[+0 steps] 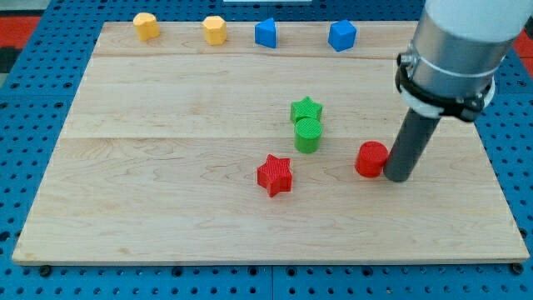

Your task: Move the red circle to the right of the green star

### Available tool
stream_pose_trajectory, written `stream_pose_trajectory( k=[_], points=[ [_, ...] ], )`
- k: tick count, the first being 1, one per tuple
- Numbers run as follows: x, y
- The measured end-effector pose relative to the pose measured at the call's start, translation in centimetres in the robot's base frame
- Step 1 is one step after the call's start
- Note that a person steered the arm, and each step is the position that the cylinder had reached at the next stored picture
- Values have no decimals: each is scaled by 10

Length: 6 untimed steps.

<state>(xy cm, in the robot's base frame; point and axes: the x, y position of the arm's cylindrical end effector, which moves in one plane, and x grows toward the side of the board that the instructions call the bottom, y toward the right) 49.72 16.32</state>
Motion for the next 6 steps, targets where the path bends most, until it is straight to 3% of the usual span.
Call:
stream_pose_trajectory(
  k=[2,3,6],
  points=[
    [41,-16],
    [21,-45],
    [-66,-38]
  ],
)
